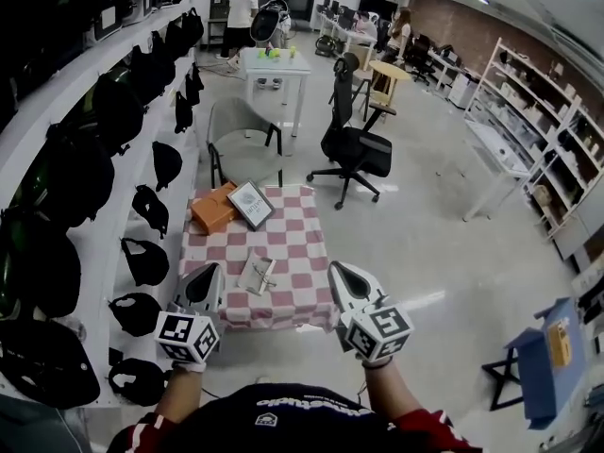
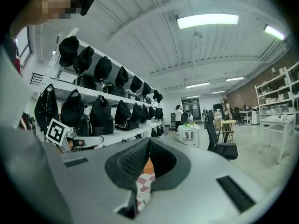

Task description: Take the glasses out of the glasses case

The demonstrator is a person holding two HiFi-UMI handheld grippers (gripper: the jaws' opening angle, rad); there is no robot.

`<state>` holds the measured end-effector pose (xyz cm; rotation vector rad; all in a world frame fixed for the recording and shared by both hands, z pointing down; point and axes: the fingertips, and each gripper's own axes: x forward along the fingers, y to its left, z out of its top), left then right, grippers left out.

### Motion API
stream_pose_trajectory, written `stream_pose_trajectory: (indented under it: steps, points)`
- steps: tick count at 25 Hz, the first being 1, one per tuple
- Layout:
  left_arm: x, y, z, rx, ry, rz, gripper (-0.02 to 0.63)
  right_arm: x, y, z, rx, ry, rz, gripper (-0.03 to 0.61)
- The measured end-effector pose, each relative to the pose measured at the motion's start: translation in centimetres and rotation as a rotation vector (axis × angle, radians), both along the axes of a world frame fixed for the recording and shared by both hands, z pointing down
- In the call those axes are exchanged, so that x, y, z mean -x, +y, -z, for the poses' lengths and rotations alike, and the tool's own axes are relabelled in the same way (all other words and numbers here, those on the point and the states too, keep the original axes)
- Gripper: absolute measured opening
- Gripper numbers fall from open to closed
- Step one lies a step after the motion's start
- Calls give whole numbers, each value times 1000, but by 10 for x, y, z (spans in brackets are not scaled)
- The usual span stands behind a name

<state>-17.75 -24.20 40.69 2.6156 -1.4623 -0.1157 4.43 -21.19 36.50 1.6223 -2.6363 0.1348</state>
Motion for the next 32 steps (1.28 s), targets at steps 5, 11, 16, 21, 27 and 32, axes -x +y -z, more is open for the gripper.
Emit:
stream_pose_trajectory:
  steps: [5, 11, 16, 21, 27, 32]
  points:
    - [3, -14, -11, 21, 19, -7, 5, 7, -10, -2, 19, 12, -17, -3]
    - [0, -26, -14, 33, 31, 1, 5, 5, -25, -5, 13, 12, 2, -3]
    - [-8, -32, -13, 36, 34, 1, 5, 1, -36, -2, 7, 4, 16, -3]
    - [-10, -37, -11, 30, 28, 6, 6, 1, -41, 0, 0, 1, 19, -3]
    - [-18, -38, -18, 45, -10, -5, 6, -3, -42, -10, 14, -2, 22, -3]
    - [-20, -39, -20, 44, -10, -15, 8, -1, -43, -16, 11, 3, 45, -3]
